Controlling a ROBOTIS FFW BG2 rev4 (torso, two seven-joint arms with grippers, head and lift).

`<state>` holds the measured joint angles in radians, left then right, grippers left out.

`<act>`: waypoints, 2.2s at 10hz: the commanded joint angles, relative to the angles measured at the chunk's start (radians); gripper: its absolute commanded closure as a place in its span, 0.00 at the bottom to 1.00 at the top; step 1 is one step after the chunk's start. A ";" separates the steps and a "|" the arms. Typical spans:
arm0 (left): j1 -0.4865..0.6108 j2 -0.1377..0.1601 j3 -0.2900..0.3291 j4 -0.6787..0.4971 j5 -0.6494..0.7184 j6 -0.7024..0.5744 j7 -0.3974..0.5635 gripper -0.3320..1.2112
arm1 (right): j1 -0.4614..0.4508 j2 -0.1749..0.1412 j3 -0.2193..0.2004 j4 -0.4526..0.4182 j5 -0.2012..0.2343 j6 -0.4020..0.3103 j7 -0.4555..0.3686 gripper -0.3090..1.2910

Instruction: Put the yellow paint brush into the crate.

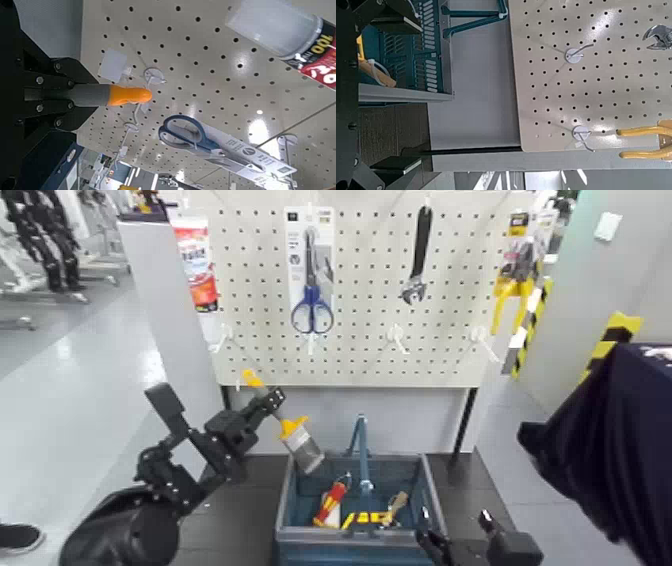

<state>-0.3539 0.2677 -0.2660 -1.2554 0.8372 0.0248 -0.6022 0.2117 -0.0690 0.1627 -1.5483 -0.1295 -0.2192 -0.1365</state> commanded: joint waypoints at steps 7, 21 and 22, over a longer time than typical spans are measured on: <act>-0.043 -0.024 -0.194 0.183 0.115 0.037 0.041 0.99 | -0.002 0.002 0.008 0.007 -0.005 -0.005 0.000 0.28; 0.004 -0.007 -0.163 0.030 0.082 0.040 0.269 0.27 | 0.002 0.002 0.003 0.007 -0.010 -0.006 0.000 0.28; 0.021 -0.007 -0.134 -0.013 0.029 0.040 0.302 0.27 | 0.003 0.002 0.001 0.007 -0.010 -0.006 0.000 0.28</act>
<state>-0.3422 0.2605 -0.4170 -1.2440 0.8960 0.0647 -0.3041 0.2141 -0.0675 0.1655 -1.5417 -0.1396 -0.2255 -0.1365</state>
